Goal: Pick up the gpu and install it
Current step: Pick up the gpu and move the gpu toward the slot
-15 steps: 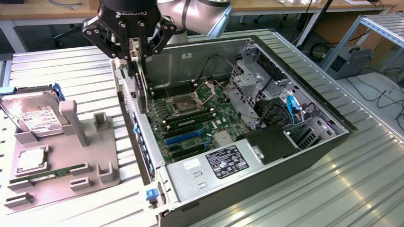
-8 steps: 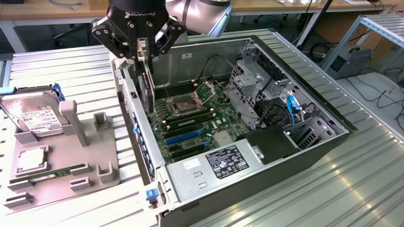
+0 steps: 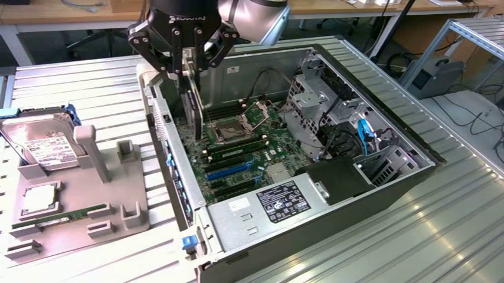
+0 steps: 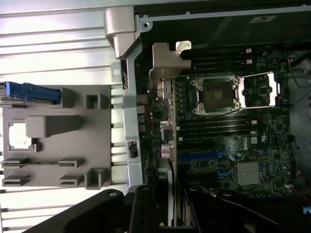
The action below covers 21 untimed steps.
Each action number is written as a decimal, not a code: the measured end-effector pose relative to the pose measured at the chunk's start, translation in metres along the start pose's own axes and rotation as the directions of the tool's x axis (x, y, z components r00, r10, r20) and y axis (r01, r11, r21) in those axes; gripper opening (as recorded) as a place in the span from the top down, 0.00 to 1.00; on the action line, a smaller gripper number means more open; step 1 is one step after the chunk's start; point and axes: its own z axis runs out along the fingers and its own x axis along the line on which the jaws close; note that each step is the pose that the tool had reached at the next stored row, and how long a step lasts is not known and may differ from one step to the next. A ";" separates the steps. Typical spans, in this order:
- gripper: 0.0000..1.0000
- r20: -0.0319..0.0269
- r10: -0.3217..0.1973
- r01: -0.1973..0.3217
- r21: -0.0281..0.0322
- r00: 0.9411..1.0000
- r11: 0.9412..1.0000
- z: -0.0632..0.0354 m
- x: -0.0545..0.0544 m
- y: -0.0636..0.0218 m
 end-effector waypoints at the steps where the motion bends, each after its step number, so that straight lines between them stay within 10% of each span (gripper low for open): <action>1: 0.73 0.000 0.000 0.000 0.000 1.000 1.000 0.0002 -0.002 0.0000; 21: 0.73 -0.003 0.000 0.000 0.000 1.000 1.000 0.0047 -0.039 -0.0015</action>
